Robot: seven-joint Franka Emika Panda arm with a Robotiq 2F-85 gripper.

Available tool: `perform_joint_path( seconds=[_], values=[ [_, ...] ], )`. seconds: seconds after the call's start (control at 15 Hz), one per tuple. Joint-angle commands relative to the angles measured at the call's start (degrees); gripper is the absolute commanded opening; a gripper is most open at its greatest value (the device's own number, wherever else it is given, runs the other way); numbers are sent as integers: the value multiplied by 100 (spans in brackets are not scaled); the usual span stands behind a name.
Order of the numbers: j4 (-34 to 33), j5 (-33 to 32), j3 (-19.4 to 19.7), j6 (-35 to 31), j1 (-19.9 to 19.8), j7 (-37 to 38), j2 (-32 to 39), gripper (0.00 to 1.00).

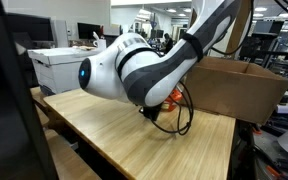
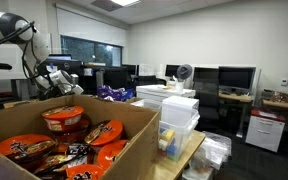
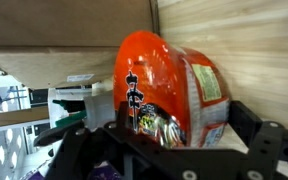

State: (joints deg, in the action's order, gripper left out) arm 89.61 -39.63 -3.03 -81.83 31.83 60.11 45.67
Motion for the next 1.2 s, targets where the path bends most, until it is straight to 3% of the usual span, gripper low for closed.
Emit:
perform_joint_path(
  seconds=[0.0,1.13],
  values=[
    [430,-158,-37,-6,-117,221,-273,100],
    [558,-345,-44,141,-251,410,-314,100]
  ],
)
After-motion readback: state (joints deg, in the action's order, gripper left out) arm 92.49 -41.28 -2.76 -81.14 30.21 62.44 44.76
